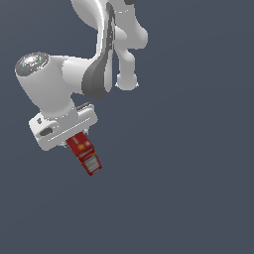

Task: Pick up the object and move it to a goal position.

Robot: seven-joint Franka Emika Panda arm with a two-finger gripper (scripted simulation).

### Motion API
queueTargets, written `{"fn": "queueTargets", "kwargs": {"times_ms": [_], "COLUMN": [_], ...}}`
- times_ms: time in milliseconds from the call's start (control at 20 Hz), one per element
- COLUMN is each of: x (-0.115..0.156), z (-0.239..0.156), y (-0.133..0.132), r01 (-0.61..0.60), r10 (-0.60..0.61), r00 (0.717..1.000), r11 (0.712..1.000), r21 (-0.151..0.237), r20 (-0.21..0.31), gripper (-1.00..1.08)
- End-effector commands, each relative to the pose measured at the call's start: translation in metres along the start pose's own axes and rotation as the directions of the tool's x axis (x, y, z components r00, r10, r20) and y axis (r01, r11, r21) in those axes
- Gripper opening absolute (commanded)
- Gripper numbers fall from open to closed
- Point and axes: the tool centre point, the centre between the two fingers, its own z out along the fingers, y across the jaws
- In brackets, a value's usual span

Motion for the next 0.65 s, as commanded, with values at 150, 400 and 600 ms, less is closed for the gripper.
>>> {"fn": "queueTargets", "kwargs": {"times_ms": [150, 400, 600], "x": [-0.009, -0.012, -0.012], "z": [-0.001, -0.002, -0.002], "y": [0.025, 0.035, 0.035], "r01": [0.002, 0.002, 0.002], "r10": [-0.002, -0.002, -0.002], "r00": [1.000, 1.000, 1.000], "r11": [1.000, 1.000, 1.000], "r21": [-0.001, 0.000, 0.000], "r20": [-0.001, -0.001, -0.001], "gripper": [-1.00, -1.00, -1.00]}}
